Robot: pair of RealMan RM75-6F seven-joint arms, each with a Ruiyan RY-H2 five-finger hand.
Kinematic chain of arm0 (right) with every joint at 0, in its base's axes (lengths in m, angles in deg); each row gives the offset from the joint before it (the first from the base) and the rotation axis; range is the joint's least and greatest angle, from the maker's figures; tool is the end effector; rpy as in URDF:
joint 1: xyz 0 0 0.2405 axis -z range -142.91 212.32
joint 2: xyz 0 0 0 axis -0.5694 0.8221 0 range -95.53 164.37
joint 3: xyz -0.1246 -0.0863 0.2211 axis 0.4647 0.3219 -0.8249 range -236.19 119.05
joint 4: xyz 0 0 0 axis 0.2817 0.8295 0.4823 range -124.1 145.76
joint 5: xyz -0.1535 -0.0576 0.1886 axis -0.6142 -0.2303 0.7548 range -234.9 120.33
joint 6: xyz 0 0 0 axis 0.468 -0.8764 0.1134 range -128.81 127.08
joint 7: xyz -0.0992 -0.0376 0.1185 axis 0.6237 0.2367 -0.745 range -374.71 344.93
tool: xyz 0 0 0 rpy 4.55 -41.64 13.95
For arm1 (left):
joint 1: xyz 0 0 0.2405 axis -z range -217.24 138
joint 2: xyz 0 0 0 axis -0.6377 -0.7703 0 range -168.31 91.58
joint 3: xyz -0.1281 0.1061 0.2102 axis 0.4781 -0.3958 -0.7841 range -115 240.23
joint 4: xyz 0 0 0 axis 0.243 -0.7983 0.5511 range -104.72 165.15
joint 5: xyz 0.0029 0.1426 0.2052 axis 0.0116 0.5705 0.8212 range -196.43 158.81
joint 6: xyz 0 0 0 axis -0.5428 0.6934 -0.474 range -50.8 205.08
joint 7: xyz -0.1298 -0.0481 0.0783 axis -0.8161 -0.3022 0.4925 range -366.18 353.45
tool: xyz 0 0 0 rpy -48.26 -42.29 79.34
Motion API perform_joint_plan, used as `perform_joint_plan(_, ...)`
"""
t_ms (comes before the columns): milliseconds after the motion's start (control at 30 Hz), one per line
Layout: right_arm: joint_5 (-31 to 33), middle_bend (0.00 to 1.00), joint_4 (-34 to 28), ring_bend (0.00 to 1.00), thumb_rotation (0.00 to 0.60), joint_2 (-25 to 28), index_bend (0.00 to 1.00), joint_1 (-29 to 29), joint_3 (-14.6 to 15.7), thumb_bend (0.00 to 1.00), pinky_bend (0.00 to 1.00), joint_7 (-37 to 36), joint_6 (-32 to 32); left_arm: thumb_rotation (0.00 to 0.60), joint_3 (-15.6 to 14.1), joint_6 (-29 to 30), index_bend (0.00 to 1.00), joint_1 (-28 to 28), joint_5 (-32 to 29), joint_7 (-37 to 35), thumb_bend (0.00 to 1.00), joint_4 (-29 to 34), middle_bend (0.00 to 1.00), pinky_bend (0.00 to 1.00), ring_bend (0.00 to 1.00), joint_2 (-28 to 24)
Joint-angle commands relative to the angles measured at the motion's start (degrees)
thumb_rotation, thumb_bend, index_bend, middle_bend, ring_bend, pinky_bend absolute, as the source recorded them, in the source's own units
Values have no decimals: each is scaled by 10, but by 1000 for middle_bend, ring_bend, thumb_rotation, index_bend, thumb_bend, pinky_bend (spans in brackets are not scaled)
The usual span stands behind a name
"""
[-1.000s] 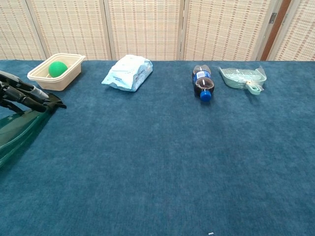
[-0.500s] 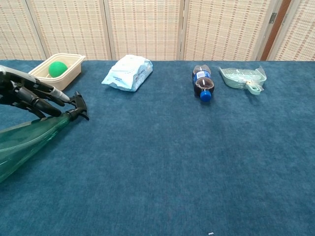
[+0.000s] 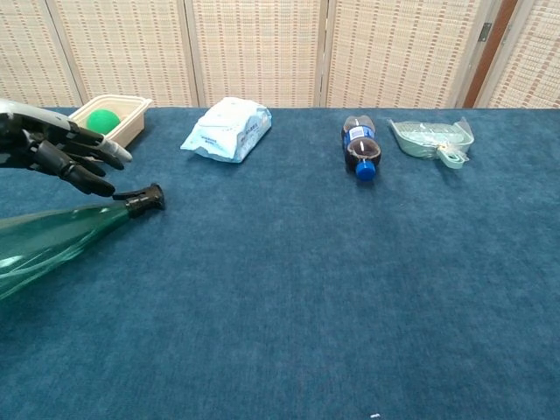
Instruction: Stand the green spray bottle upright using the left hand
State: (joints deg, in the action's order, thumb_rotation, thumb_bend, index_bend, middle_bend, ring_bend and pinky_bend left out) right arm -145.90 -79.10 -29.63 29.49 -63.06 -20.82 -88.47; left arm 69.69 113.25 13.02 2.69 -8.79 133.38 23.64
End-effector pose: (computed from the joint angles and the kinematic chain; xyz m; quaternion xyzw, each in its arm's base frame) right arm -0.3336 -0.2097 0.1408 0.5828 -0.3722 0.4392 0.5735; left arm -0.1863 0.3791 0.0292 -0.5407 -0.7164 -0.2833 0.3380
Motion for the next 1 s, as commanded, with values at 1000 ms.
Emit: perform_joint_plan(1000,4,353,1,380,600,-6,417,0,3,241,806,5,8,600,-121,223,0,-88,146,215,0,176,0,0,0,-69)
